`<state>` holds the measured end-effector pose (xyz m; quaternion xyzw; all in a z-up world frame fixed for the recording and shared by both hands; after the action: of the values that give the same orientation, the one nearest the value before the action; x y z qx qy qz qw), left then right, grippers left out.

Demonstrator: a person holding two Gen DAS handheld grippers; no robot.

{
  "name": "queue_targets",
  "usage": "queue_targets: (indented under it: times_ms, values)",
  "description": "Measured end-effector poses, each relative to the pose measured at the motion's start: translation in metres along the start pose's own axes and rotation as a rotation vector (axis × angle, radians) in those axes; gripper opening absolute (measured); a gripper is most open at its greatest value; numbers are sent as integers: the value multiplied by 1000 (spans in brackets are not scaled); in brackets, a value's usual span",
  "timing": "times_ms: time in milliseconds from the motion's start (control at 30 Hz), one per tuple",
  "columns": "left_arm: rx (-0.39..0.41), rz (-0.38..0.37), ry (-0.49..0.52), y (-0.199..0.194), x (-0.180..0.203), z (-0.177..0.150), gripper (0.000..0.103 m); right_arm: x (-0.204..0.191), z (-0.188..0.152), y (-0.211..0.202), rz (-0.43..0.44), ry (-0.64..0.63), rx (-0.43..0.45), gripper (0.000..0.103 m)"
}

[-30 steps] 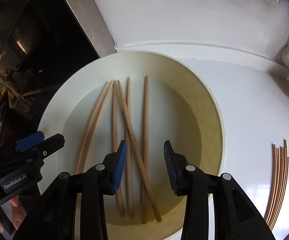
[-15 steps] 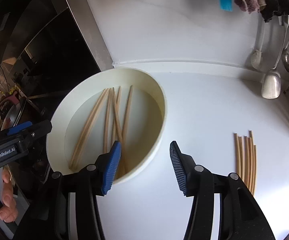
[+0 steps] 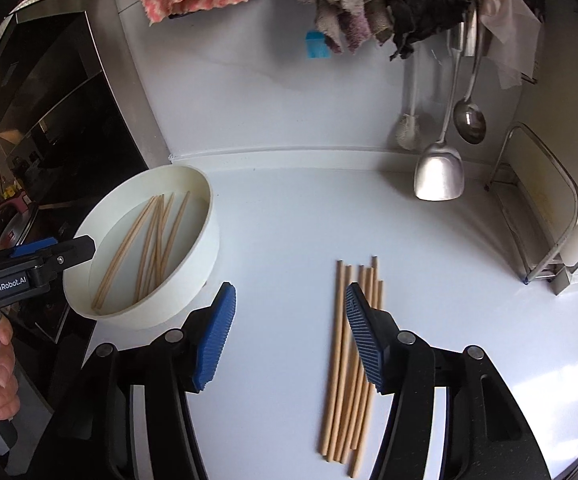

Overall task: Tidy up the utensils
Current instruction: 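Move both open grippers back toward the chopstick pile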

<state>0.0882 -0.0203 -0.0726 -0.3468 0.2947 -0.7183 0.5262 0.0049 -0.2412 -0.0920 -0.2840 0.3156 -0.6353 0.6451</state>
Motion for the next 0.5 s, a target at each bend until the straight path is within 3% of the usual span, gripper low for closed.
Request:
queue_targets:
  times_ms: [267,500]
  values:
    - [-13,-14,43,5,49,-11,81,65,-19,-18,-40,81,32,57]
    - [-17,-2,35,11,69,-29,82,101,-40,-13,-33,118,-13,57]
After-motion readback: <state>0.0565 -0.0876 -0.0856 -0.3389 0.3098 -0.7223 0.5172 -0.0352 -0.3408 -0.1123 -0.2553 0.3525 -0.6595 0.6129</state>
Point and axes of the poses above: each gripper's, at about its wrist camera, not at the fingertips, and y roughly the way its jaws point, x to its right, z to its top, the point moved 7 cm from there along y, roughly the way its jaws point, and after that the axes turned 8 degrees about -z, right-handed, at the moved point
